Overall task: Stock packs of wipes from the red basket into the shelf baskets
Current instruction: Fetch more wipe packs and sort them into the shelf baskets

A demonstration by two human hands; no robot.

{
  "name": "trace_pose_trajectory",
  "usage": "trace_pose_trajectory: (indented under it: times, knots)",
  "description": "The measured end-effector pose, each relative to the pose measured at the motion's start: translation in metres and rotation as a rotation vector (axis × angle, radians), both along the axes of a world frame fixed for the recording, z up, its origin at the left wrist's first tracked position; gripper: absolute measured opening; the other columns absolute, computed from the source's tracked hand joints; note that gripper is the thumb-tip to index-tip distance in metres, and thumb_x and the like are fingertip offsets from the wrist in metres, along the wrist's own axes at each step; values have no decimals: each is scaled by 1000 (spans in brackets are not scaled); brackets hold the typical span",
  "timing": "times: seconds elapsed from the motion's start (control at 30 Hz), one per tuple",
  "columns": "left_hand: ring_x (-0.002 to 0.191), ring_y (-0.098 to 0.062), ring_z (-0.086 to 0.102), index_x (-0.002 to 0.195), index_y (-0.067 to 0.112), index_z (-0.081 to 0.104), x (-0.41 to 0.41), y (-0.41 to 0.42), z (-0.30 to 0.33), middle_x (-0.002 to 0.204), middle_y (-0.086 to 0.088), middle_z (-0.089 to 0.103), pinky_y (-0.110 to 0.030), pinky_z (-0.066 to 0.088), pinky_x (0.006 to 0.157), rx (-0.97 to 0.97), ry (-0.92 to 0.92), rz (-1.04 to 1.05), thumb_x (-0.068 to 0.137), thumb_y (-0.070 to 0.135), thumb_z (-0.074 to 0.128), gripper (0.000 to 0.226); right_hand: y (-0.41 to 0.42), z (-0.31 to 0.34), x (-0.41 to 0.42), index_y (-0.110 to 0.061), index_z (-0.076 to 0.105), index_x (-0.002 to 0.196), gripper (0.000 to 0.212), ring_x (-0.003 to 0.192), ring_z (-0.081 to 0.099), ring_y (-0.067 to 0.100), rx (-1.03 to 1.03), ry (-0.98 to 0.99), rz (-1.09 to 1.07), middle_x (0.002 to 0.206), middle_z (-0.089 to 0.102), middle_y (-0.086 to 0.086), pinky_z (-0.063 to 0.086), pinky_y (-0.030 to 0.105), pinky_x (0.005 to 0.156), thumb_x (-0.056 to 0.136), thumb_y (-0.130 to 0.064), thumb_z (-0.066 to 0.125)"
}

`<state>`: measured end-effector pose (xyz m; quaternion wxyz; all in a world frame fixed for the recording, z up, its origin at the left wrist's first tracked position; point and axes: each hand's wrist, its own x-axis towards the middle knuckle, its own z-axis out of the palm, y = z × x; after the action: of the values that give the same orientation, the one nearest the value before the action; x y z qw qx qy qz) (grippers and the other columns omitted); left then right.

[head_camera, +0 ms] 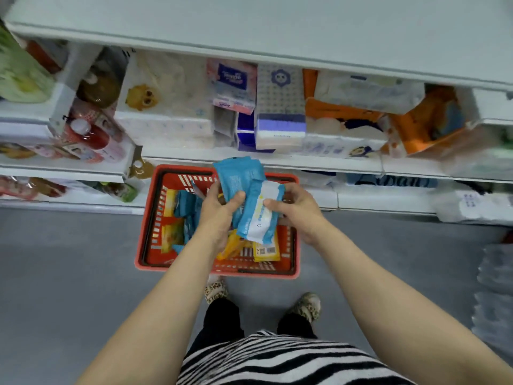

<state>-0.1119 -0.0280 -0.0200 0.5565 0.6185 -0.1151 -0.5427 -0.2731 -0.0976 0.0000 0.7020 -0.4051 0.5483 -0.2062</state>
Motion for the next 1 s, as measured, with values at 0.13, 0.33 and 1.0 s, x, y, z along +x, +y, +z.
trace_pose_trajectory:
  times: [0.13,0.33,1.0]
  knots:
    - [104,-23,70,117,18,61,-73,-21,25,113,-2,72,-44,56,89,-56,-12,82,92,4,64,29,-33,26,-91,-14,57,103,30,80,73,14,-48,-75,-220,110,71,12,60,30,66,84,0,74]
    - [107,-23,69,124,13,60,-208,-74,51,118,-4,71,-40,57,87,-186,71,-45,94,3,60,32,-69,65,-243,-11,52,128,48,99,72,28,-123,-277,-446,121,67,16,60,36,73,86,0,72]
    - [113,-29,67,132,11,55,-574,-317,148,123,-8,70,-50,53,97,-454,18,-526,82,14,77,54,-240,132,-585,-12,59,111,38,90,74,22,-532,-62,-742,109,72,10,60,34,68,80,-7,81]
